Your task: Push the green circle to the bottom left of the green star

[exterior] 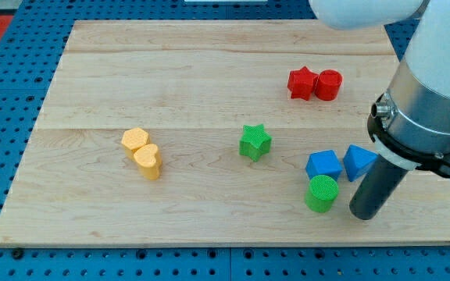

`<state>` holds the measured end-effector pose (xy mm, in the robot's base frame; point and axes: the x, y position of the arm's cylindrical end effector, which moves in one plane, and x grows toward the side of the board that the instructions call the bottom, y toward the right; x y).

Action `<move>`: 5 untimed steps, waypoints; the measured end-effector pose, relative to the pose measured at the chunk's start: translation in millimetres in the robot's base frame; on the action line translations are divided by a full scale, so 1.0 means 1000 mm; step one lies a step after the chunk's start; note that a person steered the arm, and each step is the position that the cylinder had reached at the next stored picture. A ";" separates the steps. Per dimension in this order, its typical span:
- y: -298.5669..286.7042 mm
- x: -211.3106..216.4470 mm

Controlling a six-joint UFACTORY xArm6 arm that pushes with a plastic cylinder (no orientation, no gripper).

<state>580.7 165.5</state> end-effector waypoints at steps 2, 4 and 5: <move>-0.039 -0.011; -0.084 -0.032; -0.105 -0.026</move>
<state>554.5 60.8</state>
